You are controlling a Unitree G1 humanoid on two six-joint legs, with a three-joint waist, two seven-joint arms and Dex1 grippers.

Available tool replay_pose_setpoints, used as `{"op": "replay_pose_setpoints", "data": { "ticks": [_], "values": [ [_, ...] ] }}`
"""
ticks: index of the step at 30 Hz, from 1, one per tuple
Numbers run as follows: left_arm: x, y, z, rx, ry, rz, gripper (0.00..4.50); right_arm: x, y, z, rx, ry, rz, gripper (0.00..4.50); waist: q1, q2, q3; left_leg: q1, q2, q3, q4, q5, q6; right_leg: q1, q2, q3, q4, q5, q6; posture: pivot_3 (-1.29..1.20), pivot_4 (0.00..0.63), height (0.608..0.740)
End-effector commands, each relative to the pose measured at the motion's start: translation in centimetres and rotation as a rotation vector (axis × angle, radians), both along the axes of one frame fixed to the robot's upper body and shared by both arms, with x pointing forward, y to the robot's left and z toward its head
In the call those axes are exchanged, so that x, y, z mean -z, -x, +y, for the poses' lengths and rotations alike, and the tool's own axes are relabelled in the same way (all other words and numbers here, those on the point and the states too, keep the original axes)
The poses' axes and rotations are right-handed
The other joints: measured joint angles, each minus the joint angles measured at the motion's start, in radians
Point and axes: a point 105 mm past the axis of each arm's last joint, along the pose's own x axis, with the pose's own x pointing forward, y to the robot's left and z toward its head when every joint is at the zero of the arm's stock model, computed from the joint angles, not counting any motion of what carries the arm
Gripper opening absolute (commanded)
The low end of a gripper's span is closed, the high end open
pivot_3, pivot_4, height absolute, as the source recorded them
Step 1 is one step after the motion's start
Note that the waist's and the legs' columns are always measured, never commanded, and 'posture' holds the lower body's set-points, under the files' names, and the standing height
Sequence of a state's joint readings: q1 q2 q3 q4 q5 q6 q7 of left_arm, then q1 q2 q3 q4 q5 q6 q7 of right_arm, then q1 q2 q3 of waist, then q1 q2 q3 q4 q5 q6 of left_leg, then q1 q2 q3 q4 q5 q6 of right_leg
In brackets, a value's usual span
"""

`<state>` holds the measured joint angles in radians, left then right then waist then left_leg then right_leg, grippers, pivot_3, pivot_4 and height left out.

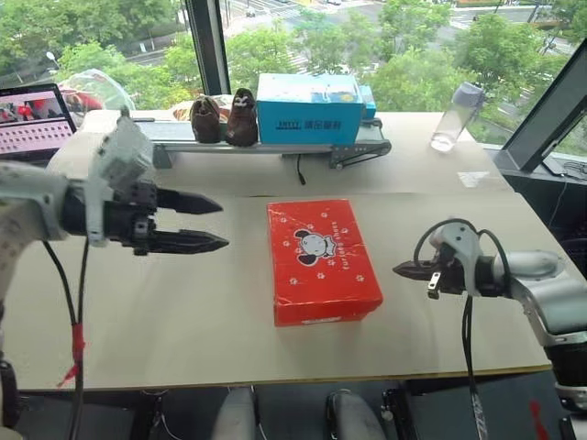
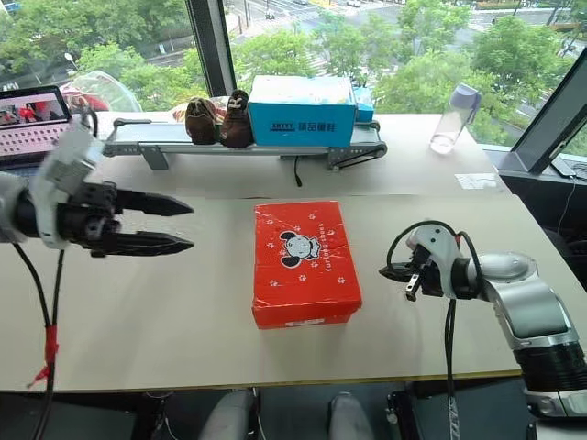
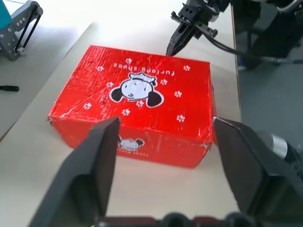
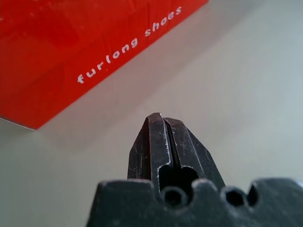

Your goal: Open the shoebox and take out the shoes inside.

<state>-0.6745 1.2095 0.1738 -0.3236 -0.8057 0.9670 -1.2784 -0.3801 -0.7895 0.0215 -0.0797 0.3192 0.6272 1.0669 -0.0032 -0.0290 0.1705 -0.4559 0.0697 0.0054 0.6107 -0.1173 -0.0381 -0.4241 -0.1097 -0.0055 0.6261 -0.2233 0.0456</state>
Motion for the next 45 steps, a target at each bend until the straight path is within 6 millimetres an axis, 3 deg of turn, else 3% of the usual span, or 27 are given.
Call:
{"op": "replay_pose_setpoints", "data": {
  "ticks": [1, 5, 8, 11, 15, 23, 26, 30, 35, 37, 39, 42, 45],
  "values": [
    [-1.4, 0.8, 0.2, 0.007, -0.058, -0.032, 4.49, -2.0, -0.3, 2.4, -0.08, -0.099, -0.025, 0.0, -0.002, 0.0, 0.001, 0.0, 0.0, 0.0, 0.0, 0.0, 0.0, 0.0, 0.0, 0.0, 0.0, 0.0, 0.0, 0.0, 0.15, 0.74],
    [-2.4, 0.9, 0.5, -0.011, -0.075, -0.085, 4.49, -1.9, -0.5, 3.9, -0.152, -0.096, -0.009, 0.0, -0.002, 0.0, 0.003, -0.001, 0.0, 0.0, 0.0, 0.0, 0.0, 0.0, 0.0, 0.0, 0.0, 0.0, 0.0, 0.0, 0.15, 0.74],
    [-2.8, 1.3, 1.0, -0.021, -0.07, -0.062, 4.49, -4.3, -0.9, 6.0, -0.232, -0.184, -0.017, 0.0, -0.003, -0.001, 0.003, -0.001, 0.0, 0.0, 0.0, 0.0, 0.0, -0.001, 0.0, 0.0, 0.001, 0.0, 0.0, 0.0, 0.15, 0.74],
    [-3.0, 1.0, 1.4, -0.046, -0.079, -0.083, 4.49, -6.2, -1.3, 6.7, -0.261, -0.23, -0.035, 0.0, -0.013, 0.0, 0.004, -0.001, 0.0, 0.0, 0.0, 0.0, 0.0, -0.002, 0.0, 0.0, 0.002, 0.0, 0.0, 0.0, 0.15, 0.74],
    [-3.9, 1.7, 1.5, -0.067, -0.058, -0.101, 4.49, -10.5, -1.4, 9.4, -0.368, -0.289, -0.091, 0.0, -0.015, 0.0, 0.008, -0.001, 0.0, 0.0, -0.001, 0.0, 0.0, -0.003, 0.001, 0.0, 0.003, 0.0, 0.0, 0.0, 0.15, 0.74],
    [-7.4, 4.2, 1.7, -0.098, -0.108, -0.187, 4.49, -14.4, -0.3, 19.7, -0.6, -0.376, -0.16, 0.0, -0.017, -0.003, 0.011, -0.001, 0.002, -0.001, -0.002, 0.0, 0.0, -0.005, 0.003, 0.0, 0.006, 0.0, 0.002, 0.0, 0.15, 0.74],
    [-8.2, 5.1, 1.4, -0.102, -0.108, -0.194, 4.49, -14.2, 0.9, 24.6, -0.678, -0.393, -0.156, 0.0, -0.018, -0.003, 0.011, -0.002, 0.002, -0.001, -0.003, 0.0, 0.0, -0.007, 0.003, 0.0, 0.007, 0.001, 0.003, 0.0, 0.15, 0.74],
    [-8.4, 5.5, 1.1, -0.116, -0.113, -0.194, 4.49, -13.3, 1.1, 28.1, -0.687, -0.367, -0.178, 0.0, -0.012, -0.004, 0.012, -0.003, 0.002, -0.001, -0.003, 0.0, 0.0, -0.01, 0.003, 0.0, 0.012, -0.001, 0.003, 0.0, 0.15, 0.74],
    [-8.1, 5.6, 1.0, -0.117, -0.097, -0.173, 4.49, -13.3, -1.3, 27.1, -0.508, -0.313, -0.237, 0.0, -0.009, -0.007, 0.012, -0.004, 0.002, -0.001, -0.001, -0.004, -0.008, -0.012, 0.003, 0.0, 0.015, -0.002, 0.002, 0.0, 0.15, 0.74],
    [-7.5, 5.1, 0.9, -0.11, -0.076, -0.151, 4.49, -13.8, -2.6, 25.1, -0.397, -0.273, -0.234, 0.0, -0.008, -0.007, 0.012, -0.004, 0.002, -0.001, -0.001, -0.004, -0.008, -0.011, 0.003, 0.0, 0.016, -0.002, 0.002, 0.0, 0.15, 0.74],
    [-6.4, 4.1, 1.0, -0.099, -0.067, -0.126, 4.49, -14.4, -2.6, 22.5, -0.367, -0.241, -0.208, 0.0, -0.007, -0.007, 0.012, -0.004, 0.002, -0.001, -0.001, -0.002, -0.006, -0.011, 0.003, 0.001, 0.018, -0.003, 0.001, 0.0, 0.15, 0.74],
    [-5.5, 3.3, 1.1, -0.089, -0.058, -0.11, 4.49, -14.6, -2.4, 20.3, -0.313, -0.189, -0.192, 0.0, -0.008, -0.007, 0.012, -0.004, 0.002, -0.001, -0.001, 0.002, -0.002, -0.012, 0.003, 0.001, 0.019, -0.003, -0.001, 0.0, 0.15, 0.74],
    [-3.8, 1.2, 2.1, -0.11, -0.089, -0.108, 4.5, -13.2, -1.9, 17.1, -0.25, -0.118, -0.081, 0.78, -0.018, -0.007, 0.013, -0.004, 0.002, 0.0, -0.002, 0.002, -0.002, -0.013, 0.003, 0.002, 0.02, -0.003, -0.002, 0.0, 0.15, 0.74]
  ]
}}
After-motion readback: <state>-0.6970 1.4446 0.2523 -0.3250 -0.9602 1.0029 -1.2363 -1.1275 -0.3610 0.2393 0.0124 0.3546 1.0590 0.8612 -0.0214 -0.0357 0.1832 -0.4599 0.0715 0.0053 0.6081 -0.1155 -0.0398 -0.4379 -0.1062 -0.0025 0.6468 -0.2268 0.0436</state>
